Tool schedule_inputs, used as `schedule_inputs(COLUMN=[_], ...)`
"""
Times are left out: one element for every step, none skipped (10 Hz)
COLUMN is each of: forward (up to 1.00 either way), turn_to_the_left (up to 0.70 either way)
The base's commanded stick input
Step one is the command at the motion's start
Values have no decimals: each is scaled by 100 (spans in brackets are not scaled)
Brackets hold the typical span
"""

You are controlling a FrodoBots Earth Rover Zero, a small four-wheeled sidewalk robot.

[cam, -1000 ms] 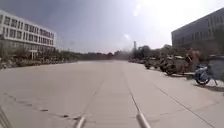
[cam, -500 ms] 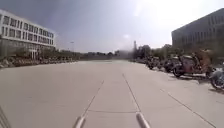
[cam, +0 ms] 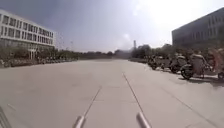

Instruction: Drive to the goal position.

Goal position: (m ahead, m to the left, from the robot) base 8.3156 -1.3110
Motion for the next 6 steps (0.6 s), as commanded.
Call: schedule_inputs(forward=[100, 100, 100, 100, 100, 100], turn_to_the_left=[0, 0, 0, 0, 0, 0])
